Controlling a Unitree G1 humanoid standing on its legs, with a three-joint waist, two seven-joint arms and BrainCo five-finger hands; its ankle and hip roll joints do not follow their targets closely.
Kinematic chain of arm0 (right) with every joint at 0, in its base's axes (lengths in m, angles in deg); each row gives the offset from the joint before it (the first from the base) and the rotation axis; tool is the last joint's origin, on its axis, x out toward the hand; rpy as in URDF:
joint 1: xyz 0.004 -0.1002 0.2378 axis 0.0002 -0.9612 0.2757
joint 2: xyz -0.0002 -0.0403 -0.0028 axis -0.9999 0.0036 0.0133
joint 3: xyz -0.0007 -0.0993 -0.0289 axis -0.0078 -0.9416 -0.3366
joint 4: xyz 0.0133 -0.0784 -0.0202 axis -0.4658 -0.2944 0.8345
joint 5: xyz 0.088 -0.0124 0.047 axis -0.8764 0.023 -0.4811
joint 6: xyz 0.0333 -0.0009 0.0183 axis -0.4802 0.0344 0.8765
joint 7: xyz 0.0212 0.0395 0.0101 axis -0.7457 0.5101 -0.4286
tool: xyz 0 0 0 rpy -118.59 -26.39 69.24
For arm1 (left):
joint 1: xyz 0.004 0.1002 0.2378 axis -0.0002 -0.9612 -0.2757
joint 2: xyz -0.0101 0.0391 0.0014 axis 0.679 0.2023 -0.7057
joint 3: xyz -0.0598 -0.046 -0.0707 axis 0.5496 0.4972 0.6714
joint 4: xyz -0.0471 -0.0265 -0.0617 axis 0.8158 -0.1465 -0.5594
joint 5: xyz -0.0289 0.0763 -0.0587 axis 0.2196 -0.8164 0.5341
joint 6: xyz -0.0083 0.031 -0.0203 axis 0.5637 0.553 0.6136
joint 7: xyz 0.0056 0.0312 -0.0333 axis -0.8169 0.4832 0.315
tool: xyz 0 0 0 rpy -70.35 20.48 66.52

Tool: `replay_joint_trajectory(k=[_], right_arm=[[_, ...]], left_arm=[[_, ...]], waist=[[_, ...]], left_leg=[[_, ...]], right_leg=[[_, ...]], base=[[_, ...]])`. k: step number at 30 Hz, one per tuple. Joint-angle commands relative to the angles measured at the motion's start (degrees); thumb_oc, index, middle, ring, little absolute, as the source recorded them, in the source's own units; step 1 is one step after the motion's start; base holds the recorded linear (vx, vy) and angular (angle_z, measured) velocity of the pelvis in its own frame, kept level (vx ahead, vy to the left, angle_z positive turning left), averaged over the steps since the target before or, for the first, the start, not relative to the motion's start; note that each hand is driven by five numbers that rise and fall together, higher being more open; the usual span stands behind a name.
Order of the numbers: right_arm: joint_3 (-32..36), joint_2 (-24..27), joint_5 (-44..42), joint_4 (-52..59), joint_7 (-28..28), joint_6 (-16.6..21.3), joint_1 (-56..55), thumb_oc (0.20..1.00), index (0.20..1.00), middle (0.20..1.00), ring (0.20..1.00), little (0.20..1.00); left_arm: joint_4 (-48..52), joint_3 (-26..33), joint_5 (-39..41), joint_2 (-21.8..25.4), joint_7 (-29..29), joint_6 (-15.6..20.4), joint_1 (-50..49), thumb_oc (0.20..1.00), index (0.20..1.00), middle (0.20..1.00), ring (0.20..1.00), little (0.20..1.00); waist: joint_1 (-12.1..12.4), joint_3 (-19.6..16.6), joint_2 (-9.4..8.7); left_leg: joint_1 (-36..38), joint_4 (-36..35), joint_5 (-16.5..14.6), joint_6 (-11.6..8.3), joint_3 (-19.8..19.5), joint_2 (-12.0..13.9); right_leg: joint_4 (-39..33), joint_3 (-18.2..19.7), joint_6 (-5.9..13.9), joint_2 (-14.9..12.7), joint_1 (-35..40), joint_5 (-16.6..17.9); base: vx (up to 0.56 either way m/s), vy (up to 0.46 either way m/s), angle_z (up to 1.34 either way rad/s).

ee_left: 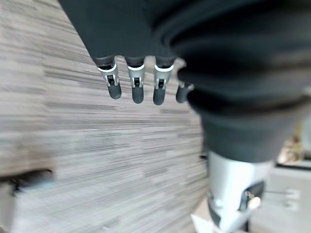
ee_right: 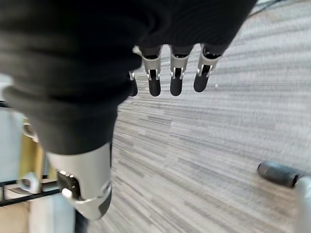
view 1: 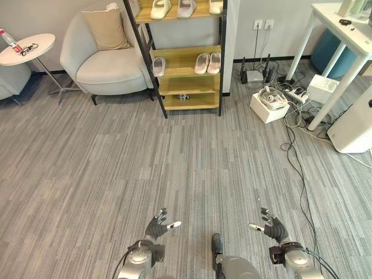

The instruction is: Arrange the slippers neatly on the shoe rack.

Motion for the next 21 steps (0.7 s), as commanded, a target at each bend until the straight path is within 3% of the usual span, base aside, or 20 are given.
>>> replay_joint_trajectory(k=[1, 2, 3, 4, 5, 7, 10, 14, 15, 16, 17, 19, 20, 21], right_arm=[[-0.94, 1.10, 0.37, 4.11, -0.34, 1.68, -0.49, 1.000, 1.000, 1.000, 1.000, 1.000], [-0.82, 1.28, 0.49, 4.18, -0.32, 1.62, -0.60, 1.000, 1.000, 1.000, 1.000, 1.000], [-0.82, 1.59, 1.04, 3.76, -0.53, 1.57, -0.63, 1.000, 1.000, 1.000, 1.000, 1.000], [-0.82, 1.60, 1.04, 3.75, -0.54, 1.58, -0.65, 1.000, 1.000, 1.000, 1.000, 1.000], [-0.79, 1.73, 1.39, 3.10, -0.96, 1.65, -0.44, 1.000, 1.000, 1.000, 1.000, 1.000], [-0.63, 1.44, 1.66, 2.57, -1.50, 1.68, -0.03, 1.000, 1.000, 1.000, 1.000, 1.000], [-1.13, 1.08, 2.36, 2.20, -0.73, 1.69, -0.28, 1.000, 1.000, 1.000, 1.000, 1.000], [-1.51, 0.45, 3.34, 1.68, -0.38, 1.33, -0.35, 1.000, 1.000, 1.000, 1.000, 1.000], [-2.10, -0.21, 4.33, 0.90, 0.12, 0.66, 0.08, 1.000, 1.000, 1.000, 1.000, 1.000], [-2.10, -0.23, 4.33, 0.89, 0.12, 0.67, 0.09, 1.000, 1.000, 1.000, 1.000, 1.000], [-2.23, -0.42, 4.70, 0.84, 0.29, 0.45, 0.16, 1.000, 1.000, 1.000, 1.000, 1.000], [-2.26, -0.80, 4.48, 0.65, 0.45, 0.16, 1.11, 1.000, 1.000, 1.000, 1.000, 1.000], [-2.34, -1.12, 4.27, 0.47, 0.11, 0.28, 1.79, 1.000, 1.000, 1.000, 1.000, 1.000], [-2.40, -1.42, 4.14, 0.51, -0.02, 0.21, 2.00, 1.000, 1.000, 1.000, 1.000, 1.000]], left_arm=[[2.65, 0.58, 2.07, 1.73, 0.55, 1.91, 1.57, 1.000, 1.000, 1.000, 1.000, 1.000], [2.67, 0.71, 1.87, 1.73, 0.60, 1.82, 1.34, 1.000, 1.000, 1.000, 1.000, 1.000], [2.63, 0.59, 1.76, 1.45, 0.71, 1.76, 0.64, 1.000, 1.000, 1.000, 1.000, 1.000], [2.64, 0.58, 1.75, 1.44, 0.72, 1.76, 0.60, 1.000, 1.000, 1.000, 1.000, 1.000], [2.88, 0.55, 1.69, 1.47, 0.86, 1.70, 0.55, 1.000, 1.000, 1.000, 1.000, 1.000], [2.53, 0.84, 1.48, 1.54, 1.04, 1.65, 0.66, 1.000, 1.000, 1.000, 1.000, 1.000], [2.56, 1.84, 1.46, 1.68, 1.15, 1.85, -1.14, 1.000, 1.000, 1.000, 1.000, 1.000], [2.66, 2.04, 1.24, 1.98, 0.96, 1.75, -2.36, 1.000, 1.000, 1.000, 1.000, 1.000], [2.54, 1.99, 1.15, 2.28, 0.23, 1.19, -2.45, 1.000, 1.000, 1.000, 1.000, 1.000], [2.54, 1.99, 1.15, 2.30, 0.23, 1.18, -2.45, 1.000, 1.000, 1.000, 1.000, 1.000], [2.55, 1.87, 0.91, 2.39, 0.06, 1.05, -2.24, 1.000, 1.000, 1.000, 1.000, 1.000], [3.49, 1.51, 0.71, 3.08, -0.27, 0.68, -1.13, 1.000, 1.000, 1.000, 1.000, 1.000], [3.80, 1.41, 0.65, 3.44, -0.21, 0.48, -0.42, 1.000, 1.000, 1.000, 1.000, 1.000], [3.98, 1.37, 0.59, 3.51, -0.13, 0.36, -0.13, 1.000, 1.000, 1.000, 1.000, 1.000]], waist=[[0.39, 1.69, -0.75], [0.91, 1.46, -0.60], [2.09, 1.11, 0.42], [2.08, 1.23, 0.35], [2.85, 1.29, 1.35], [3.82, 1.64, 1.59], [4.59, 0.41, 2.07], [5.31, -1.06, 1.27], [5.79, -1.55, -0.10], [5.85, -1.62, -0.16], [5.88, -1.68, -0.47], [5.15, -0.15, -1.07], [4.66, 0.71, -0.53], [4.54, 1.03, -0.26]], left_leg=[[9.13, -21.86, 1.52, 5.99, 8.47, -2.02], [8.33, -25.74, 0.15, 6.75, 8.86, -1.61], [7.44, -39.21, 1.69, 6.69, 8.98, 0.47], [7.87, -39.64, 1.84, 6.67, 9.02, 0.34], [6.50, -47.22, 7.69, 5.71, 8.85, 2.33], [4.92, -52.73, 10.61, 4.47, 9.60, 3.69], [5.92, -53.28, 10.35, 4.22, 9.00, 3.36], [7.18, -52.34, 9.52, 5.08, 9.27, 2.06], [6.61, -48.99, 6.26, 7.73, 9.64, -0.15], [6.49, -48.83, 6.15, 7.76, 9.71, -0.18], [6.59, -48.00, 5.02, 8.60, 9.81, -1.08], [8.04, -46.76, 2.43, 11.05, 9.21, -3.70], [9.11, -46.70, 1.48, 12.03, 8.91, -4.16], [10.11, -46.93, 0.94, 12.45, 8.76, -4.35]], right_leg=[[-2.39, 2.00, 5.73, -3.02, 3.61, -0.15], [-2.50, 2.04, 5.93, -3.12, 4.51, -0.99], [-2.38, 1.73, 6.37, -3.01, 6.69, -3.16], [-2.36, 1.73, 6.39, -3.10, 6.92, -3.28], [-2.24, 1.23, 6.33, -2.45, 8.93, -4.85], [-2.29, 1.27, 6.57, -2.13, 12.13, -6.27], [-2.97, 3.24, 7.40, -1.74, 15.12, -7.87], [-3.19, 5.45, 8.10, -3.54, 16.94, -8.80], [0.90, 6.88, 9.49, -5.92, 16.11, -8.59], [1.06, 6.96, 9.53, -5.98, 15.94, -8.69], [3.72, 7.45, 10.00, -6.41, 14.98, -8.08], [15.79, 9.98, 10.71, -6.96, 8.75, -1.91], [21.57, 10.77, 10.63, -6.53, 4.95, 1.48], [24.03, 10.54, 10.37, -6.38, 3.05, 2.27]], base=[[0.36, -0.043, -0.43], [0.58, 0.055, -0.46], [0.40, 0.082, -0.65], [0.48, 0.138, -0.54], [0.32, 0.089, -0.51], [0.46, 0.136, -0.22], [0.39, 0.155, -0.31], [0.32, 0.178, -0.52], [0.28, 0.202, -0.66], [0.35, 0.271, 0.22], [0.17, 0.186, 0.46], [0.20, 0.256, 0.37], [0.15, 0.193, 0.41], [0.18, 0.177, 0.56]])
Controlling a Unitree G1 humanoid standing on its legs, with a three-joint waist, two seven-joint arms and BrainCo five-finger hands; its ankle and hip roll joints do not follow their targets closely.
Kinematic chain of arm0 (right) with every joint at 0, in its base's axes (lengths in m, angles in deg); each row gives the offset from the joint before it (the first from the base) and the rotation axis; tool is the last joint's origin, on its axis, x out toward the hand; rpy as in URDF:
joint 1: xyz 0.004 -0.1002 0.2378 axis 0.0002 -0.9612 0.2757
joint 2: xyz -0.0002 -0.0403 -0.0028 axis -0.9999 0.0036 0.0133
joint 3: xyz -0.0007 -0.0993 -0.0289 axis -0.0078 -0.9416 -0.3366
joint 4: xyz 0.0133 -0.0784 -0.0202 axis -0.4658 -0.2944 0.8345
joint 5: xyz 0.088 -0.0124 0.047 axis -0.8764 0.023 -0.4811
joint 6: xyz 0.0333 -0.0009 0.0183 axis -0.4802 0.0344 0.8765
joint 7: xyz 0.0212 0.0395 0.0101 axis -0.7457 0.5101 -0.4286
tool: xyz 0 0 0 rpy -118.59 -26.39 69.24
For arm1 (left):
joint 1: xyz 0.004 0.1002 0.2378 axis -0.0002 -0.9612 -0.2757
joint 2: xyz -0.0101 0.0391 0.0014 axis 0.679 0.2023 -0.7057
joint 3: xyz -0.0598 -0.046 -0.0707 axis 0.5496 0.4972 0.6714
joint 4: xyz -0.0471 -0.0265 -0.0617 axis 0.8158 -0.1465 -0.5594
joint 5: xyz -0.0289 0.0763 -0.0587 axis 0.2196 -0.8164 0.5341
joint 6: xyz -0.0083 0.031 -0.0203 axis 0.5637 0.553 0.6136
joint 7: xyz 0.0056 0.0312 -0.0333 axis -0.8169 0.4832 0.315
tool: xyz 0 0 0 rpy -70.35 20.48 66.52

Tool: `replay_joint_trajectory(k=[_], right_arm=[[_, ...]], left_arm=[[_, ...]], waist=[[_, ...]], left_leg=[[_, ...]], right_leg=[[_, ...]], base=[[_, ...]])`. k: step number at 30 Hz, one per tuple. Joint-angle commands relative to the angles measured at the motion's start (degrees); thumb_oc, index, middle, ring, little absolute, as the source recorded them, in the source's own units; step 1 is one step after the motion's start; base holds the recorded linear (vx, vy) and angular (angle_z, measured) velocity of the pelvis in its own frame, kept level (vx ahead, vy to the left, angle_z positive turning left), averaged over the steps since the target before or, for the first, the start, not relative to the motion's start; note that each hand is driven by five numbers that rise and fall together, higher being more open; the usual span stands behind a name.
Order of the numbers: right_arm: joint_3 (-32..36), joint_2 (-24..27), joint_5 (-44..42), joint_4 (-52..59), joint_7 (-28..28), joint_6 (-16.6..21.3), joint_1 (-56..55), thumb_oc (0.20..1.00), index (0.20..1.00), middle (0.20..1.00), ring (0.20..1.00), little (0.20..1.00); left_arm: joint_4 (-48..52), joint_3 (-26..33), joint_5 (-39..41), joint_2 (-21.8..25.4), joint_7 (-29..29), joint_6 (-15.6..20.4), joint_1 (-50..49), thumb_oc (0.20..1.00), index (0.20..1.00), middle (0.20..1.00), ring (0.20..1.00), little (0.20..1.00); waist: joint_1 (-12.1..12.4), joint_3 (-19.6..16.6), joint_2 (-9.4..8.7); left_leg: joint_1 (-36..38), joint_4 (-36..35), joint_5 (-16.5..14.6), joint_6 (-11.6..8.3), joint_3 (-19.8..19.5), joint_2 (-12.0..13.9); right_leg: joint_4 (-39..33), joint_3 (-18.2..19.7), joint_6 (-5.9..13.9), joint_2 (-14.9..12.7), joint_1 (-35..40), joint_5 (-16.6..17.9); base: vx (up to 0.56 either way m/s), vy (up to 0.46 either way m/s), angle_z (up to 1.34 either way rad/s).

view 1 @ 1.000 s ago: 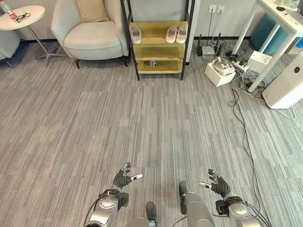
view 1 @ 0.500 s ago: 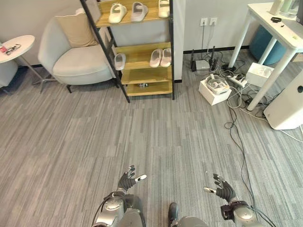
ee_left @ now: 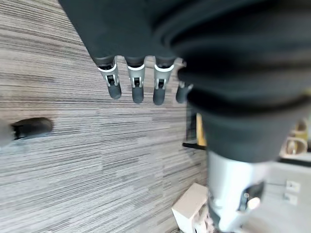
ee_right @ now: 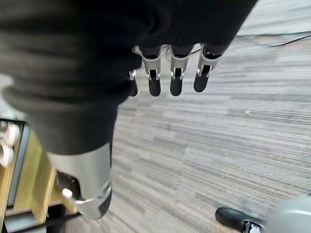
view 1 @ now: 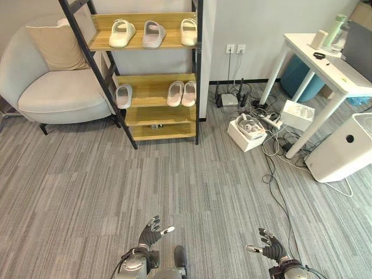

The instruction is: Arrange the slippers neatly on the shoe rack.

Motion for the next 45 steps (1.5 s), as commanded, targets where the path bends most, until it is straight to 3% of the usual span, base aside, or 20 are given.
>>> replay_joint_trajectory(k=[1, 5, 8, 9, 11, 15, 16, 19, 21, 23, 26, 29, 30, 31, 33, 36, 37, 40, 44, 45], right_arm=[[1.67, 0.20, -0.55, 2.61, -0.58, 1.53, 3.93, 1.000, 1.000, 1.000, 1.000, 1.000], [1.75, 0.23, -1.41, 2.55, -0.53, 1.58, 3.76, 1.000, 1.000, 1.000, 1.000, 1.000], [1.77, 0.36, -1.91, 2.40, -0.79, 1.57, 3.65, 1.000, 1.000, 1.000, 1.000, 1.000], [2.16, 0.70, -1.78, 2.82, -0.46, 1.54, 2.24, 1.000, 1.000, 1.000, 1.000, 1.000], [2.45, 1.29, -1.78, 2.94, -0.24, 1.79, 1.73, 1.000, 1.000, 1.000, 1.000, 1.000], [3.04, 3.22, -2.46, 3.71, -0.27, 1.86, 1.24, 1.000, 1.000, 1.000, 1.000, 1.000], [3.09, 3.30, -2.47, 3.52, -0.35, 1.74, 1.04, 1.000, 1.000, 1.000, 1.000, 1.000], [3.56, 3.44, -2.51, 2.83, -0.54, 1.45, 0.52, 1.000, 1.000, 1.000, 1.000, 1.000], [3.83, 3.43, -2.22, 2.32, -0.89, 1.49, 0.00, 1.000, 1.000, 1.000, 1.000, 1.000], [3.78, 3.38, -1.00, 2.09, -0.54, 1.15, -0.32, 1.000, 1.000, 1.000, 1.000, 1.000], [3.49, 3.04, -0.30, 2.17, 0.11, 0.90, -0.79, 1.000, 1.000, 1.000, 1.000, 1.000], [3.28, 1.50, -0.40, 1.80, 0.28, 0.71, -0.38, 1.000, 1.000, 1.000, 1.000, 1.000], [2.74, 0.75, -0.38, 1.08, 0.46, 0.57, 0.38, 1.000, 1.000, 1.000, 1.000, 1.000], [2.75, 0.75, -0.38, 1.07, 0.46, 0.57, 0.41, 1.000, 1.000, 1.000, 1.000, 1.000], [2.30, -0.13, -0.86, 1.01, 0.54, 0.68, 1.41, 1.000, 1.000, 1.000, 1.000, 1.000], [1.81, -0.62, -0.94, 1.32, 0.72, 0.58, 1.20, 1.000, 1.000, 1.000, 1.000, 1.000], [1.85, -0.45, -1.13, 1.47, 0.79, 0.62, 1.05, 1.000, 1.000, 1.000, 1.000, 1.000], [2.23, 0.04, -1.42, 1.87, 0.29, 0.63, 0.90, 1.000, 1.000, 1.000, 1.000, 1.000], [2.63, 0.62, -1.88, 2.71, 0.58, 1.00, -0.35, 1.000, 1.000, 1.000, 1.000, 1.000], [3.06, 1.33, -2.05, 2.48, 0.62, 1.28, -0.90, 1.000, 1.000, 1.000, 1.000, 1.000]], left_arm=[[4.18, 1.33, -0.76, 0.21, -0.02, 1.11, 1.81, 1.000, 1.000, 1.000, 1.000, 1.000], [3.95, 1.16, 0.41, 0.35, 0.40, 1.65, 3.18, 1.000, 1.000, 1.000, 1.000, 1.000], [4.06, 0.67, 0.69, 0.18, 0.48, 1.81, 4.09, 1.000, 1.000, 1.000, 1.000, 1.000], [4.65, -0.06, -0.13, -0.05, -0.41, 1.68, 3.85, 1.000, 1.000, 1.000, 1.000, 1.000], [4.63, 0.22, -0.28, -0.38, -0.61, 1.78, 3.42, 1.000, 1.000, 1.000, 1.000, 1.000], [4.24, 0.00, 1.42, -1.00, -0.54, 1.69, 3.79, 1.000, 1.000, 1.000, 1.000, 1.000], [4.01, -0.07, 1.63, -1.09, -0.58, 1.59, 3.75, 1.000, 1.000, 1.000, 1.000, 1.000], [3.08, 0.18, 1.28, -1.28, -0.78, 1.27, 2.76, 1.000, 1.000, 1.000, 1.000, 1.000], [3.00, -0.05, 0.72, -1.41, -0.76, 0.98, 2.42, 1.000, 1.000, 1.000, 1.000, 1.000], [3.04, 0.56, 0.59, -1.15, -0.86, 0.64, 1.65, 1.000, 1.000, 1.000, 1.000, 1.000], [2.87, 0.70, 0.56, -1.19, -1.03, 0.59, 1.24, 1.000, 1.000, 1.000, 1.000, 1.000], [3.06, 1.16, 0.33, -0.46, -0.91, 0.89, 1.16, 1.000, 1.000, 1.000, 1.000, 1.000], [3.14, 1.43, 0.21, 0.03, -0.76, 0.93, 1.53, 1.000, 1.000, 1.000, 1.000, 1.000], [3.14, 1.44, 0.21, 0.03, -0.76, 0.93, 1.55, 1.000, 1.000, 1.000, 1.000, 1.000], [3.79, 2.05, 0.49, 1.11, -0.36, 0.87, 2.51, 1.000, 1.000, 1.000, 1.000, 1.000], [3.96, 2.55, 0.42, 1.77, -0.23, 0.82, 2.82, 1.000, 1.000, 1.000, 1.000, 1.000], [3.36, 2.73, 0.38, 1.91, -0.16, 1.07, 2.96, 1.000, 1.000, 1.000, 1.000, 1.000], [2.68, 2.23, 0.55, 1.54, -0.02, 0.75, 3.99, 1.000, 1.000, 1.000, 1.000, 1.000], [2.62, 1.42, -0.02, 1.06, -0.57, 1.01, 4.29, 1.000, 1.000, 1.000, 1.000, 1.000], [2.84, 1.43, 0.40, 0.62, -0.97, 1.25, 3.58, 1.000, 1.000, 1.000, 1.000, 1.000]], waist=[[1.03, 3.59, 2.19], [-0.56, 4.95, 2.31], [-2.23, 5.48, 1.65], [-3.13, 4.42, 0.89], [-2.90, 3.51, 1.18], [-1.75, 4.41, -0.22], [-1.55, 4.51, -0.54], [-0.53, 3.33, -0.43], [-0.05, 3.07, 0.72], [-0.24, 2.63, 1.43], [-0.37, 1.75, 1.82], [0.06, 0.61, 0.38], [0.44, 0.78, -0.53], [0.54, 0.62, -0.45], [0.55, 2.21, -1.00], [-0.22, 3.26, -0.09], [-0.70, 3.72, 0.09], [-2.60, 4.45, -0.05], [-4.26, 4.17, -0.38], [-4.06, 3.49, 0.09]], left_leg=[[2.60, 2.64, -2.01, -7.82, -0.02, 6.06], [6.45, 1.75, -3.76, -8.12, -0.84, 5.18], [10.08, 0.63, -5.82, -8.74, -2.18, 4.17], [11.75, 2.05, -8.33, -9.45, -3.22, 3.70], [11.35, 6.70, -8.23, -10.56, -3.29, 4.43], [0.46, 28.54, -1.52, -14.38, -3.36, 6.25], [-1.05, 29.15, -1.35, -14.32, -2.02, 7.37], [-2.13, 15.32, -2.77, -13.20, 2.34, 11.64], [-3.25, 4.07, 5.05, -15.01, 3.96, 15.74], [-1.99, -3.06, 7.11, -16.12, 7.34, 18.90], [-1.36, -3.02, 7.50, -16.16, 7.41, 17.91], [-0.06, -1.53, 5.16, -14.75, 8.86, 14.89], [0.48, -0.67, 3.42, -13.45, 8.99, 13.04], [0.23, -0.60, 3.45, -13.46, 9.08, 13.18], [2.10, -0.33, 1.02, -10.94, 8.81, 10.41], [5.01, -1.90, -0.15, -10.06, 8.51, 9.55], [6.40, -2.40, -0.88, -10.19, 8.62, 8.99], [10.00, -2.56, -3.53, -10.36, 7.70, 7.06], [11.57, 0.49, -6.85, -10.49, 5.51, 6.17], [10.79, 6.76, -6.37, -11.85, 4.88, 6.83]], right_leg=[[-21.06, 4.57, 4.72, -5.48, 1.16, 14.09], [-27.99, 1.34, 3.93, -3.00, -2.62, 10.58], [-39.16, -1.50, 5.11, -1.80, -5.45, 12.81], [-44.67, -0.51, 5.17, -2.17, -2.91, 13.88], [-45.66, -0.31, 4.18, -1.59, -0.60, 13.63], [-46.62, -2.42, 1.13, -2.26, 4.53, 11.06], [-46.72, -2.95, 0.92, -2.67, 5.54, 10.45], [-48.36, -4.75, 2.02, -3.96, 8.78, 8.41], [-49.20, -6.30, 2.60, -4.10, 11.14, 6.80], [-49.03, -7.63, 3.64, -4.54, 13.06, 5.49], [-48.56, -6.87, 4.42, -5.36, 13.84, 5.44], [-48.18, -4.49, 6.19, -8.70, 13.84, 6.52], [-45.42, -3.48, 7.02, -10.18, 12.84, 8.15], [-45.47, -3.35, 6.98, -10.06, 12.57, 8.29], [-35.13, -0.32, 7.35, -10.60, 7.79, 13.34], [-30.04, 0.09, 6.20, -7.19, 1.85, 13.01], [-33.24, -1.83, 5.63, -5.68, 0.74, 11.51], [-41.92, -6.20, 5.97, -3.12, -3.51, 12.75], [-45.28, -4.01, 5.52, -2.54, -1.81, 13.62], [-46.02, -4.08, 4.27, -2.12, 0.54, 13.32]], base=[[0.17, 0.094, 0.36], [0.23, 0.000, 0.29], [0.33, -0.122, 0.26], [0.52, -0.220, 0.73], [0.34, -0.153, 0.77], [0.17, -0.118, 0.32], [0.29, -0.057, 0.15], [0.35, 0.124, 0.23], [0.31, 0.200, 0.13], [0.33, 0.237, 0.19], [0.28, 0.263, -0.06], [0.30, 0.330, -0.28], [0.17, 0.221, -0.36], [0.17, 0.265, -0.25], [0.12, 0.259, 0.11], [0.19, 0.174, 0.49], [0.25, 0.033, 0.34], [0.33, -0.057, 0.03], [0.25, -0.116, 0.53], [0.22, -0.168, 1.29]])
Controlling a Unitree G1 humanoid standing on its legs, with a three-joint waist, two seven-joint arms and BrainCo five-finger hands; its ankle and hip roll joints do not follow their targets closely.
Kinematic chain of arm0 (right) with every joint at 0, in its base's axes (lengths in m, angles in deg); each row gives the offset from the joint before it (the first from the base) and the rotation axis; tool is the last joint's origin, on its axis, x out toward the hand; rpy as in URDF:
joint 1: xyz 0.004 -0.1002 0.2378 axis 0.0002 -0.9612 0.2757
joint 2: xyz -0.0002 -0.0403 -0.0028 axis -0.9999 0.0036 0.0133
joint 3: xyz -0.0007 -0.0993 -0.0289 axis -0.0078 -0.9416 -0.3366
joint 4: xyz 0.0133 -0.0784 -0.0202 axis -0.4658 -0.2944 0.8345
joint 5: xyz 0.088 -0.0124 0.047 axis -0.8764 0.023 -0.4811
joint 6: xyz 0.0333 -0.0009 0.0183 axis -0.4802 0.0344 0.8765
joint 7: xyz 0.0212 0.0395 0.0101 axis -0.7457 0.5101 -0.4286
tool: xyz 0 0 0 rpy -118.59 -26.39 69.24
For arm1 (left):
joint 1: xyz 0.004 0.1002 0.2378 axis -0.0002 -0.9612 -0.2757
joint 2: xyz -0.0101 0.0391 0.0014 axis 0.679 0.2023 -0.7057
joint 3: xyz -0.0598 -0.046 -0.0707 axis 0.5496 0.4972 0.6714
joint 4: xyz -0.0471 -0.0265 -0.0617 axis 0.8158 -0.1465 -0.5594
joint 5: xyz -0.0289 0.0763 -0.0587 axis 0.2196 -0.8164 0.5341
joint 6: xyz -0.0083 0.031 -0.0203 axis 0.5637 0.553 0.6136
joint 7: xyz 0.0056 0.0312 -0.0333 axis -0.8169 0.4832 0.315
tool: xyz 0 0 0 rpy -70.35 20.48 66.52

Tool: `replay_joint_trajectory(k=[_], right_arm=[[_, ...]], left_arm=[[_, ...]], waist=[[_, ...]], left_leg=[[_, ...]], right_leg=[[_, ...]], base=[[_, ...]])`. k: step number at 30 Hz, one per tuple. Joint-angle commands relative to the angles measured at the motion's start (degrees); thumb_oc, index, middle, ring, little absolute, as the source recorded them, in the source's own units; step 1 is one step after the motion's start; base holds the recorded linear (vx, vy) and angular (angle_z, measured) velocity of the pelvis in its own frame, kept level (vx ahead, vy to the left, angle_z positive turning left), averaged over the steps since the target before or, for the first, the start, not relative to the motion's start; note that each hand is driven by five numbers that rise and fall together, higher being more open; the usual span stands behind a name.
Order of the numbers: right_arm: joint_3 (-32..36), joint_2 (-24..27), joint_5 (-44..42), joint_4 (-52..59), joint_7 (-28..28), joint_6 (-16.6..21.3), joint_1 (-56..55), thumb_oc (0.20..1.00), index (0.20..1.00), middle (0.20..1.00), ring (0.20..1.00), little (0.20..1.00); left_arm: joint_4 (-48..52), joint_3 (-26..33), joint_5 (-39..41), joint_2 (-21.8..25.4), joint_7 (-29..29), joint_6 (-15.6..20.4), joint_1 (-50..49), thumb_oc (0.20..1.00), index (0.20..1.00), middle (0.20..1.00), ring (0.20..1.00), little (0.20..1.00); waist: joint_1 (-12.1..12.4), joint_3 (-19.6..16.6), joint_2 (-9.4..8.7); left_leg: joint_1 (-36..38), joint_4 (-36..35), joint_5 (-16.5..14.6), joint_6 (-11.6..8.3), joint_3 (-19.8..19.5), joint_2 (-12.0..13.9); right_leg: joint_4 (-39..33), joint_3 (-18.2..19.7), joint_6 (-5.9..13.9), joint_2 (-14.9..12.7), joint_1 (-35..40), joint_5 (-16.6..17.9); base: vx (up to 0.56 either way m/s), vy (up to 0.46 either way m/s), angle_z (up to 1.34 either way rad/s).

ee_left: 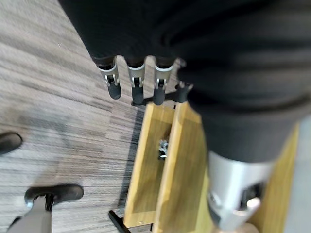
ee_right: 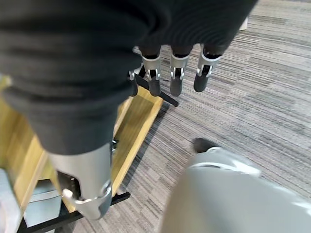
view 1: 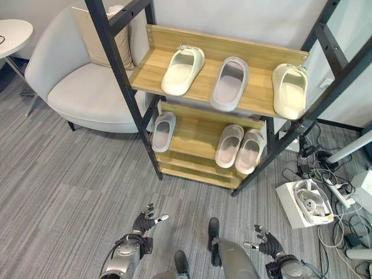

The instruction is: Arrange the slippers neatly on the shoe rack.

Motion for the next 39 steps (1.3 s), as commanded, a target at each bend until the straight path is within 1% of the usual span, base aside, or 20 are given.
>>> replay_joint_trajectory(k=[1, 3, 5, 7, 8, 9, 10, 11, 12, 14, 17, 19, 22, 27, 29, 30, 31, 33, 35, 39], right_arm=[[2.84, 2.28, -1.59, 2.06, -0.14, 2.58, 1.30, 1.000, 1.000, 1.000, 1.000, 1.000], [3.16, 3.42, -1.98, 2.62, -0.34, 2.80, 1.32, 1.000, 1.000, 1.000, 1.000, 1.000], [3.23, 3.88, -2.10, 2.60, -0.69, 2.61, 1.36, 1.000, 1.000, 1.000, 1.000, 1.000], [3.47, 3.90, -2.18, 2.87, -0.71, 2.56, 1.25, 1.000, 1.000, 1.000, 1.000, 1.000], [3.42, 3.95, -2.16, 2.72, -0.73, 2.67, 1.26, 1.000, 1.000, 1.000, 1.000, 1.000], [3.43, 4.14, -1.99, 2.70, -0.84, 2.72, 1.25, 1.000, 1.000, 1.000, 1.000, 1.000], [3.20, 4.09, -1.76, 2.32, -0.96, 2.67, 1.43, 1.000, 1.000, 1.000, 1.000, 1.000], [2.84, 3.89, -1.30, 1.92, -0.70, 2.81, 1.33, 1.000, 1.000, 1.000, 1.000, 1.000], [2.84, 3.89, -1.29, 1.92, -0.70, 2.81, 1.32, 1.000, 1.000, 1.000, 1.000, 1.000], [2.84, 3.32, -0.96, 1.84, -0.68, 2.80, 1.20, 1.000, 1.000, 1.000, 1.000, 1.000], [2.56, 2.95, -0.73, 1.26, -0.66, 2.64, 1.44, 1.000, 1.000, 1.000, 1.000, 1.000], [2.16, 2.44, -0.45, 1.35, -0.68, 2.39, 2.14, 1.000, 1.000, 1.000, 1.000, 1.000], [2.17, 2.08, -0.46, 1.66, -0.69, 2.36, 2.35, 1.000, 1.000, 1.000, 1.000, 1.000], [2.06, 1.28, -0.06, 1.69, -1.23, 2.13, 3.74, 1.000, 1.000, 1.000, 1.000, 1.000], [2.02, 0.99, -0.13, 2.10, -1.33, 2.27, 4.58, 1.000, 1.000, 1.000, 1.000, 1.000], [1.91, 0.68, -0.21, 2.43, -1.27, 2.38, 4.89, 1.000, 1.000, 1.000, 1.000, 1.000], [1.91, 0.68, -0.21, 2.43, -1.27, 2.38, 4.89, 1.000, 1.000, 1.000, 1.000, 1.000], [1.73, 0.53, 0.55, 3.42, -0.86, 2.43, 4.52, 1.000, 1.000, 1.000, 1.000, 1.000], [1.12, 0.58, 2.54, 4.28, -0.61, 2.33, 3.45, 1.000, 1.000, 1.000, 1.000, 1.000], [0.01, 1.23, 4.04, 5.44, -0.36, 2.37, 3.58, 1.000, 1.000, 1.000, 1.000, 1.000]], left_arm=[[3.99, 0.06, 0.85, -0.98, -0.86, 2.79, 1.13, 1.000, 1.000, 1.000, 1.000, 1.000], [4.34, -0.15, 1.69, -1.16, -0.65, 2.85, 1.03, 1.000, 1.000, 1.000, 1.000, 1.000], [3.92, -0.48, 1.78, -1.51, -0.60, 2.75, 1.04, 1.000, 1.000, 1.000, 1.000, 1.000], [3.56, -0.22, 1.53, -1.65, -0.48, 2.63, 0.47, 1.000, 1.000, 1.000, 1.000, 1.000], [3.46, -0.19, 1.35, -1.61, -0.40, 2.62, 0.04, 1.000, 1.000, 1.000, 1.000, 1.000], [3.32, -0.30, 1.34, -1.67, -0.33, 2.48, -0.10, 1.000, 1.000, 1.000, 1.000, 1.000], [3.45, -0.25, 1.26, -1.75, -0.31, 2.53, -0.58, 1.000, 1.000, 1.000, 1.000, 1.000], [3.55, -0.26, 1.18, -1.63, -0.41, 2.62, -1.08, 1.000, 1.000, 1.000, 1.000, 1.000], [3.55, -0.26, 1.18, -1.63, -0.41, 2.62, -1.08, 1.000, 1.000, 1.000, 1.000, 1.000], [3.56, -0.20, 0.77, -1.40, -0.46, 2.72, -1.13, 1.000, 1.000, 1.000, 1.000, 1.000], [3.27, -0.15, 0.58, -1.20, -0.44, 2.76, -0.78, 1.000, 1.000, 1.000, 1.000, 1.000], [2.86, -0.23, 0.31, -0.99, -0.26, 2.77, -0.33, 1.000, 1.000, 1.000, 1.000, 1.000], [2.62, -0.19, 0.05, -0.90, -0.29, 2.71, -0.12, 1.000, 1.000, 1.000, 1.000, 1.000], [1.08, -0.38, -0.89, -0.65, -0.11, 2.64, 1.34, 1.000, 1.000, 1.000, 1.000, 1.000], [1.03, -0.43, -0.76, -0.22, -0.13, 2.72, 2.05, 1.000, 1.000, 1.000, 1.000, 1.000], [1.05, -0.29, -0.70, 0.11, -0.24, 2.75, 2.36, 1.000, 1.000, 1.000, 1.000, 1.000], [1.05, -0.29, -0.70, 0.11, -0.24, 2.75, 2.36, 1.000, 1.000, 1.000, 1.000, 1.000], [2.15, -0.48, -0.69, 0.61, -0.89, 2.51, 2.23, 1.000, 1.000, 1.000, 1.000, 1.000], [2.59, -0.77, -0.47, 0.26, -1.48, 2.44, 1.98, 1.000, 1.000, 1.000, 1.000, 1.000], [2.45, -0.42, -0.15, -0.36, -1.22, 2.77, 2.29, 1.000, 1.000, 1.000, 1.000, 1.000]], waist=[[0.66, 0.09, 0.23], [1.75, 0.68, -0.57], [2.24, 0.90, -1.05], [3.03, 0.18, -1.24], [3.68, -0.09, -0.83], [4.33, -0.12, -0.32], [5.07, -0.19, 0.15], [4.87, -0.76, 1.13], [4.89, -0.72, 1.14], [4.31, -1.73, 1.84], [4.39, -1.76, 1.83], [4.19, -1.66, 1.68], [4.17, -1.57, 1.62], [3.19, -0.92, 1.60], [2.85, -0.28, 1.52], [3.26, 0.14, 1.72], [3.28, 0.11, 1.72], [3.89, -0.29, 2.31], [5.09, -1.97, 1.36], [5.11, -2.88, 1.20]], left_leg=[[-1.66, 15.10, 0.50, -5.61, 4.34, 6.88], [-7.07, 24.64, 3.97, -7.54, 1.76, 7.56], [-10.21, 25.29, 3.80, -7.41, 0.89, 8.28], [-10.99, 19.33, 2.36, -6.64, 0.82, 9.47], [-10.80, 13.84, 3.71, -6.83, 0.20, 10.22], [-11.29, 9.64, 6.16, -7.22, -0.74, 11.41], [-11.12, 6.40, 7.54, -7.44, -2.54, 11.92], [-8.90, 2.71, 7.81, -7.80, -3.87, 11.86], [-8.79, 2.61, 7.86, -7.81, -3.86, 11.87], [-6.14, 0.35, 7.78, -7.78, -3.06, 10.67], [-5.30, 0.04, 7.34, -7.22, -2.27, 9.93], [-4.47, -0.14, 6.18, -6.11, -1.23, 8.81], [-4.22, -0.14, 5.59, -5.50, -0.37, 8.20], [-4.57, -0.14, 3.95, -4.24, 3.03, 6.81], [-4.87, -0.14, 3.94, -3.99, 4.90, 6.81], [-5.10, -0.14, 3.75, -3.82, 6.50, 7.35], [-5.13, -0.14, 3.76, -3.82, 6.52, 7.35], [-5.60, -0.14, 3.86, -3.77, 9.38, 8.32], [-5.38, -0.14, 4.00, -4.08, 11.66, 8.05], [-4.32, -0.14, 3.73, -4.54, 11.10, 8.25]], right_leg=[[-1.29, -1.17, 1.71, 0.69, 8.98, 2.12], [-2.32, -1.46, 0.28, 0.63, 11.24, 1.47], [-3.37, -1.86, -0.07, 0.16, 13.24, 0.53], [-4.68, -1.78, 0.51, -0.43, 14.94, -0.22], [-4.94, -1.51, 0.72, -0.42, 15.40, -0.72], [-5.14, -1.75, 0.73, -0.25, 15.88, -1.18], [-4.99, -1.21, 0.71, 0.08, 16.32, -2.06], [-4.35, -0.56, 0.92, 0.54, 16.40, -2.88], [-4.34, -0.55, 0.92, 0.55, 16.45, -2.90], [-4.46, 0.70, 1.14, 0.11, 16.55, -2.78], [-4.22, 1.67, 1.50, -0.47, 16.43, -2.50], [-3.87, 3.06, 2.34, -1.24, 16.11, -1.95], [-3.37, 4.07, 2.90, -1.74, 15.52, -1.61], [-3.76, 7.06, 4.80, -2.78, 12.24, 1.38], [-2.98, 7.32, 5.49, -2.99, 9.96, 3.01], [-2.06, 5.88, 5.64, -3.45, 8.99, 2.89], [-2.06, 5.90, 5.64, -3.45, 8.95, 2.89], [0.72, -0.53, 5.08, -5.34, 9.90, 1.10], [-2.48, -4.05, 5.82, -6.88, 13.22, 1.78], [-5.53, -2.56, 6.03, -5.92, 14.59, 2.16]], base=[[0.26, -0.227, 0.62], [0.12, -0.148, 0.36], [0.14, -0.041, 0.36], [0.21, 0.059, -0.07], [0.18, 0.115, -0.14], [0.17, 0.135, -0.27], [0.19, 0.156, -0.46], [0.14, 0.119, -0.40], [0.17, 0.178, -0.81], [0.14, 0.191, -0.89], [0.06, 0.141, -0.26], [0.05, 0.207, 0.05], [0.01, 0.128, -0.23], [-0.03, 0.128, -0.34], [-0.08, 0.067, -0.77], [-0.08, 0.023, -0.84], [-0.10, 0.027, -0.99], [-0.08, 0.018, -0.98], [-0.01, -0.058, -0.51], [0.03, -0.093, -0.26]])
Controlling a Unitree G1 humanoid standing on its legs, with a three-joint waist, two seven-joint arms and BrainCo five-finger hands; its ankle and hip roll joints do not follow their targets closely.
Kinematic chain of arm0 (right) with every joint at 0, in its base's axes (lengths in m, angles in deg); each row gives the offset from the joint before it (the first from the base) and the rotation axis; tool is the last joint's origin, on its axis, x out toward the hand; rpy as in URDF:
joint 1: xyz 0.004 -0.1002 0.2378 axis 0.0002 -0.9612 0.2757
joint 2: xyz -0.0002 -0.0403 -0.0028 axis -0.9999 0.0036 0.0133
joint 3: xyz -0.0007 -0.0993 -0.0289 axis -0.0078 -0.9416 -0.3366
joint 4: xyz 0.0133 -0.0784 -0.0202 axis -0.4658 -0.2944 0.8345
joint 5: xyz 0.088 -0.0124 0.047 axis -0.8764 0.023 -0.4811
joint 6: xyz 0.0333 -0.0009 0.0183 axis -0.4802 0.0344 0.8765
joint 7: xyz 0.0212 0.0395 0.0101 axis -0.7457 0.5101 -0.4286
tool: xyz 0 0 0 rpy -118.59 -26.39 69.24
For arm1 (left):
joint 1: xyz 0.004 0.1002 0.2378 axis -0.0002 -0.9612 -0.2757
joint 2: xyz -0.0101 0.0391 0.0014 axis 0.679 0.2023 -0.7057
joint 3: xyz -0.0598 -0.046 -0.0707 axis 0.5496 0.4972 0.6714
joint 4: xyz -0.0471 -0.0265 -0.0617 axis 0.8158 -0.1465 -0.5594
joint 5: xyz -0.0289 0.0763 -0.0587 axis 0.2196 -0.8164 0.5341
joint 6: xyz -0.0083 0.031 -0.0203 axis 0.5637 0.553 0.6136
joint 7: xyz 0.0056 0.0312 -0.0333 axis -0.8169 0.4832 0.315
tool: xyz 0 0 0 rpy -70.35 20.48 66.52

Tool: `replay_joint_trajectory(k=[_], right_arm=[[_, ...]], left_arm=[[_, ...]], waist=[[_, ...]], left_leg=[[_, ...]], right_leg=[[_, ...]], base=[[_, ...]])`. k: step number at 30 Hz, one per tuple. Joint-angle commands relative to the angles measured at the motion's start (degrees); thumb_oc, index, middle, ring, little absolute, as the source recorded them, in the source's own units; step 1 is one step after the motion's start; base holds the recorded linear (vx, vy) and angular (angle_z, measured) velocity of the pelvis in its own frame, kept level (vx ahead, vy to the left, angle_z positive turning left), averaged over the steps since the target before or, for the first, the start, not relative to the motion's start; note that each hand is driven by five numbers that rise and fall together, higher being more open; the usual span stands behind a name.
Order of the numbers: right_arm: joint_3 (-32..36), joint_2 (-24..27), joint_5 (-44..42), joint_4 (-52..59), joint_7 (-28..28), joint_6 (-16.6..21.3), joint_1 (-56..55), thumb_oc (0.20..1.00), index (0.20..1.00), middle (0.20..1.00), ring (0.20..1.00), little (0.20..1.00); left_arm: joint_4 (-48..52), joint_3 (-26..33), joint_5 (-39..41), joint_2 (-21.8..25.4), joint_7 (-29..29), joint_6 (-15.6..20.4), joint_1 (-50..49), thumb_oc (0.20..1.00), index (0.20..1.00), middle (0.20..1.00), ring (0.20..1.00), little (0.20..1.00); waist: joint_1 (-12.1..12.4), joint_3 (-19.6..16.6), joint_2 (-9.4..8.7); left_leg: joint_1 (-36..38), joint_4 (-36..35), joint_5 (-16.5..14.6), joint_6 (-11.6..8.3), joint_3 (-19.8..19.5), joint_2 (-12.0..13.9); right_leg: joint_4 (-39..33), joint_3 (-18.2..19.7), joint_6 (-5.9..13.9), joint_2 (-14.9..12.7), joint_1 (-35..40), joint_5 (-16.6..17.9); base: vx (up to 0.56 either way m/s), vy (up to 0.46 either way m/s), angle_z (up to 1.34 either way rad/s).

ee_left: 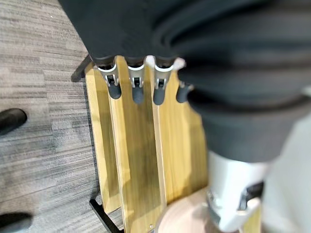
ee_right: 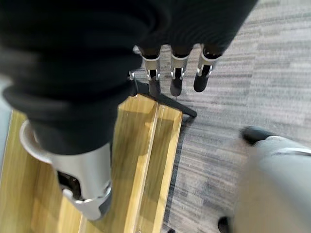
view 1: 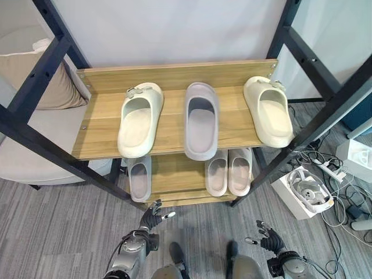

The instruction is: Arrange the slippers neatly on the shoe rack.

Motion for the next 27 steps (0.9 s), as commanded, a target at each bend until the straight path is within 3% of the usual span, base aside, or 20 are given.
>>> replay_joint_trajectory(k=[1, 2, 6, 7, 9, 11, 12, 13, 16, 21, 25, 27], right_arm=[[-1.54, 0.65, 1.24, 3.12, -0.15, 1.80, 1.64, 1.000, 1.000, 1.000, 1.000, 1.000], [-1.54, 0.64, 1.24, 3.12, -0.15, 1.80, 1.67, 1.000, 1.000, 1.000, 1.000, 1.000], [-2.09, 1.76, 0.71, 2.54, -0.42, 1.94, 3.00, 1.000, 1.000, 1.000, 1.000, 1.000], [-2.00, 1.90, 0.68, 2.65, -0.47, 1.95, 2.97, 1.000, 1.000, 1.000, 1.000, 1.000], [-4.14, 4.61, 8.07, 9.39, 0.05, 1.68, 3.98, 1.000, 1.000, 1.000, 1.000, 1.000], [-5.01, 6.04, 9.76, 14.29, 1.25, 2.13, 3.93, 1.000, 1.000, 1.000, 1.000, 1.000], [-7.25, 11.44, 10.35, 29.40, 5.06, 4.56, 4.44, 1.000, 1.000, 1.000, 1.000, 1.000], [-8.75, 14.80, 8.77, 39.29, 8.22, 5.88, 5.32, 1.000, 1.000, 1.000, 1.000, 1.000], [-11.04, 15.41, 1.43, 49.99, 10.60, 7.33, 9.17, 1.000, 1.000, 1.000, 1.000, 1.000], [-9.74, 13.28, -2.88, 56.35, 8.83, 7.88, 12.83, 1.000, 1.000, 1.000, 1.000, 1.000], [-2.57, 14.72, -5.96, 64.02, 5.50, 9.70, 16.34, 1.000, 1.000, 1.000, 1.000, 1.000], [2.65, 14.99, 1.63, 64.80, 0.88, 9.42, 18.90, 1.000, 1.000, 1.000, 1.000, 1.000]], left_arm=[[1.56, 0.39, 0.05, 0.90, 0.02, 2.71, 2.38, 1.000, 1.000, 1.000, 1.000, 1.000], [1.56, 0.41, 0.05, 0.91, 0.02, 2.71, 2.40, 1.000, 1.000, 1.000, 1.000, 1.000], [2.11, -1.07, 1.64, 0.05, 0.55, 3.05, 3.16, 1.000, 1.000, 1.000, 1.000, 1.000], [1.97, -1.46, 1.64, -0.12, 0.45, 2.98, 3.34, 1.000, 1.000, 1.000, 1.000, 1.000], [1.78, -1.51, -0.58, -0.19, -0.58, 2.27, 3.14, 1.000, 1.000, 1.000, 1.000, 1.000], [2.08, -1.08, -1.08, 0.19, -0.81, 2.23, 2.86, 1.000, 1.000, 1.000, 1.000, 1.000], [2.03, 0.21, -1.53, 1.62, -0.82, 2.56, 2.98, 1.000, 1.000, 1.000, 1.000, 1.000], [-0.20, 0.71, -1.61, 1.68, -0.86, 2.82, 4.30, 1.000, 1.000, 1.000, 1.000, 1.000], [-0.88, 0.17, -1.24, 1.29, -0.09, 3.11, 5.25, 1.000, 1.000, 1.000, 1.000, 1.000], [0.04, -0.04, -0.13, 1.03, 1.10, 3.07, 5.74, 1.000, 1.000, 1.000, 1.000, 1.000], [0.39, 0.14, -0.11, 0.94, 1.21, 2.87, 5.02, 1.000, 1.000, 1.000, 1.000, 1.000], [1.12, 0.37, -0.57, 0.72, 1.08, 2.68, 4.12, 1.000, 1.000, 1.000, 1.000, 1.000]], waist=[[0.25, -1.06, -2.38], [0.29, -1.16, -2.39], [1.10, -0.73, -2.69], [0.90, -0.89, -2.60], [1.02, -1.79, -2.21], [1.18, -1.74, -2.35], [1.58, -1.25, -2.91], [1.70, -1.11, -3.21], [2.21, -1.51, -3.49], [2.45, -2.06, -3.64], [2.20, -3.48, -3.79], [2.20, -4.31, -3.69]], left_leg=[[3.28, 0.03, -3.02, -2.54, -5.26, -1.28], [3.14, -0.02, -2.90, -2.55, -5.21, -1.26], [1.28, 2.08, -2.42, -4.66, -16.70, -1.99], [1.18, 1.34, -2.26, -4.52, -17.66, -1.88], [0.80, -0.25, -2.23, -3.66, -16.79, -1.99], [0.97, -0.25, -2.31, -3.58, -16.65, -1.97], [1.09, -0.25, -2.32, -3.41, -16.24, -1.97], [1.24, -0.25, -2.40, -3.36, -15.77, -1.92], [1.66, -0.25, -2.63, -3.27, -15.39, -1.83], [2.14, -0.25, -2.79, -3.23, -14.99, -1.76], [2.90, -0.25, -3.18, -3.23, -14.67, -1.69], [3.37, -0.25, -3.54, -3.13, -14.74, -1.62]], right_leg=[[-1.62, 3.79, 1.88, 0.21, 1.01, 2.19], [-1.65, 3.84, 1.84, 0.25, 0.83, 2.29], [-1.73, 4.09, 1.09, 0.28, 1.10, 2.23], [-1.78, 3.57, 1.03, 0.18, 1.14, 2.15], [-1.15, 2.20, 1.00, 0.16, 1.10, 1.16], [-0.94, 1.93, 1.08, 0.15, 1.22, 1.01], [-0.43, 1.57, 1.39, -0.09, 1.19, 1.01], [0.03, 1.50, 1.56, -0.25, 1.17, 1.00], [0.21, 1.34, 1.76, -0.38, 1.36, 1.09], [0.03, 1.34, 1.84, -0.36, 1.73, 1.22], [-0.28, 1.14, 1.90, -0.24, 2.50, 1.26], [-0.29, 0.88, 1.93, -0.20, 2.90, 1.04]], base=[[0.02, -0.044, -0.16], [0.02, -0.048, -0.15], [-0.04, -0.042, 0.01], [-0.08, 0.023, 0.40], [-0.05, 0.047, 0.45], [0.00, 0.009, 0.36], [-0.02, 0.018, 0.09], [-0.03, 0.022, -0.07], [0.00, 0.000, 0.00], [0.00, 0.002, 0.01], [0.03, 0.000, 0.00], [0.06, 0.000, -0.13]])
